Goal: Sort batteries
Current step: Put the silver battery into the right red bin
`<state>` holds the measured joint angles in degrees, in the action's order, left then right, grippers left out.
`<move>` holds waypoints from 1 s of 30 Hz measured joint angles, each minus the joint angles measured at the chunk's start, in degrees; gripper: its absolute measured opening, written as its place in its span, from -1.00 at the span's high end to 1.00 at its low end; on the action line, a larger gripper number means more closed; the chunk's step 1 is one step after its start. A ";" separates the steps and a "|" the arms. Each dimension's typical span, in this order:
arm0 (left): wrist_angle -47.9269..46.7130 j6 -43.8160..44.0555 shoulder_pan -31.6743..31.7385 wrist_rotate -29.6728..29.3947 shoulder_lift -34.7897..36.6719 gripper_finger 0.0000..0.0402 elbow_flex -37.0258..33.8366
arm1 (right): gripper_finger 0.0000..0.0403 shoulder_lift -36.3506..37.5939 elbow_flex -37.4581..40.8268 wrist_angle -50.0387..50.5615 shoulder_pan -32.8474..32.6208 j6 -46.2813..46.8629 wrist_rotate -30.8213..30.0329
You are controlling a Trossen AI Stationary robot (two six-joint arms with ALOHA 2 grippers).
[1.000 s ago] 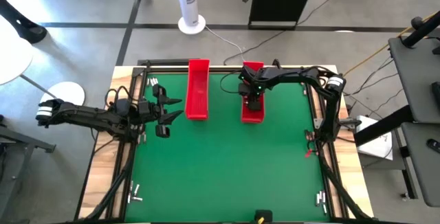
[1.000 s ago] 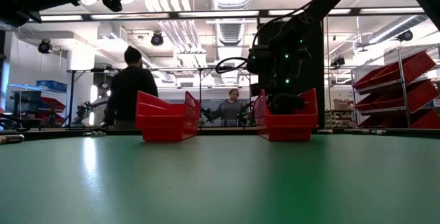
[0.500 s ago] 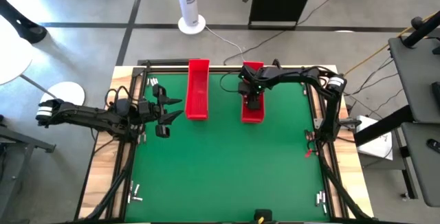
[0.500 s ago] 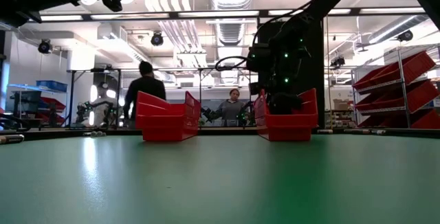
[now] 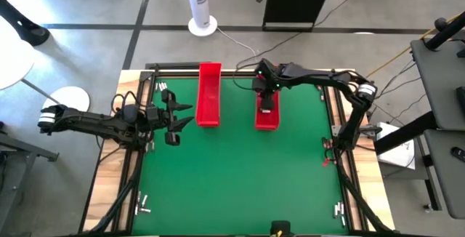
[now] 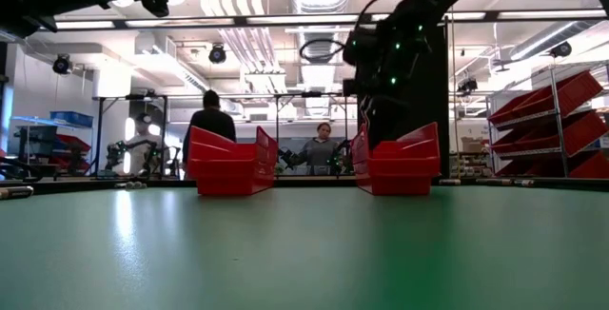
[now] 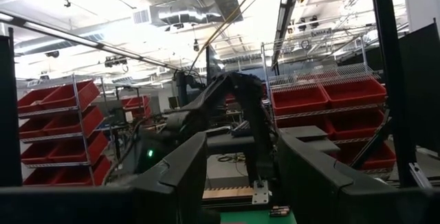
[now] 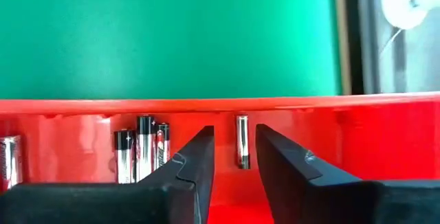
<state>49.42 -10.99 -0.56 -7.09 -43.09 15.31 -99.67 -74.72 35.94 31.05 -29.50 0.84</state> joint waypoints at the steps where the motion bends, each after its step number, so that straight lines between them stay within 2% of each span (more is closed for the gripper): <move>1: -0.12 -0.02 0.00 -0.02 0.00 0.21 0.00 | 0.53 0.68 -0.02 0.01 -0.01 0.07 -0.44; 8: -2.45 -0.32 0.27 -0.07 -0.06 0.21 0.00 | 0.58 6.81 -0.02 2.00 -1.53 4.75 -5.40; 12: -2.98 -0.35 0.70 -0.09 -0.32 0.21 0.00 | 0.54 11.56 -0.02 2.35 -4.58 7.44 -5.48; 18: -3.78 -0.35 1.19 -0.09 -0.57 0.21 0.00 | 0.52 17.88 1.03 1.34 -12.41 12.58 -5.50; 23: -3.82 -0.35 1.20 -0.08 -0.59 0.21 0.00 | 0.59 20.99 6.81 -7.27 -22.14 14.58 -5.96; 26: -3.79 -0.35 1.20 -0.09 -0.57 0.21 0.00 | 0.61 22.31 9.96 -13.10 -28.58 14.19 -10.26; 30: -3.72 -0.38 1.20 -0.07 -0.75 0.21 0.00 | 0.59 23.21 11.80 -14.40 -36.32 15.84 -19.91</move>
<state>45.70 -11.37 0.64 -7.16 -43.84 15.31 -76.47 -62.92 21.54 -5.27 -13.65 -19.08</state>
